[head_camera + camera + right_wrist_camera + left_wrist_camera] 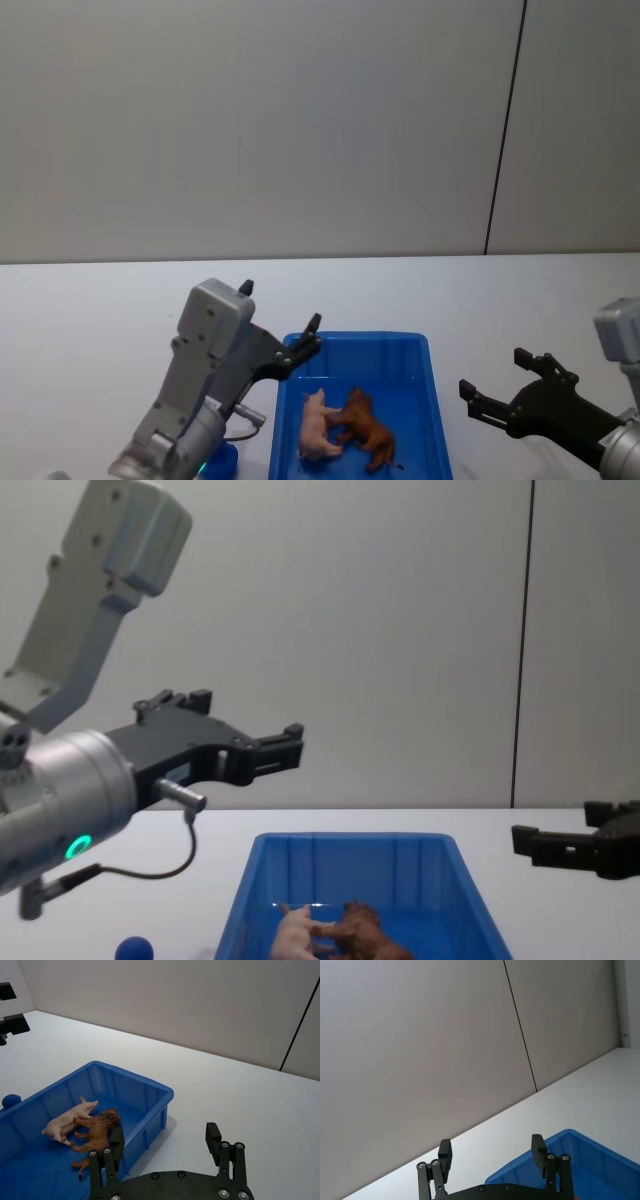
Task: Pick up the two dolls from the table and place them into the box.
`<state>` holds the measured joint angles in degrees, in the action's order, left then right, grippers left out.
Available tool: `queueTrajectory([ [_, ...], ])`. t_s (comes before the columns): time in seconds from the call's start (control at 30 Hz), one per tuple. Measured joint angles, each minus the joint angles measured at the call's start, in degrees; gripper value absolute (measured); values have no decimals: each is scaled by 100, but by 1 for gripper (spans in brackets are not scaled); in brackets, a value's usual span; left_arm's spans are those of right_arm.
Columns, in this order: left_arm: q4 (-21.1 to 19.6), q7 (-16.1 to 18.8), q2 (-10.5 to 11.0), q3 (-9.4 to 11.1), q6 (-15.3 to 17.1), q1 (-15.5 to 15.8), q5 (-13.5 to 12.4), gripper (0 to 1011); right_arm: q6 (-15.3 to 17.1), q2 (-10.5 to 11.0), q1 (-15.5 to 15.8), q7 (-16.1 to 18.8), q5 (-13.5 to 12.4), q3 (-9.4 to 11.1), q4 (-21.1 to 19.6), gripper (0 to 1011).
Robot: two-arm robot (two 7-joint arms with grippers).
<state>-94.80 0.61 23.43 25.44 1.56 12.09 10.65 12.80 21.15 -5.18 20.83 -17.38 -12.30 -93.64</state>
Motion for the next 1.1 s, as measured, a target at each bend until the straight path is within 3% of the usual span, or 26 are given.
queueTrajectory([
  [0.27, -188, 222, 230, -62, 80, -268, 25, 1001, -51, 63, 64, -21, -32, 38, -49, 1001],
  [0.57, -257, 440, 528, -130, -27, -676, 294, 1001, -79, 98, 97, -31, -50, 58, -73, 1001],
  [0.8, -67, 421, 659, -163, -274, -916, 555, 1001, -89, 110, 109, -36, -55, 65, -83, 1001],
  [1.1, 301, 246, 643, -173, -509, -991, 765, 1001, -96, 119, 118, -41, -60, 71, -89, 1001],
])
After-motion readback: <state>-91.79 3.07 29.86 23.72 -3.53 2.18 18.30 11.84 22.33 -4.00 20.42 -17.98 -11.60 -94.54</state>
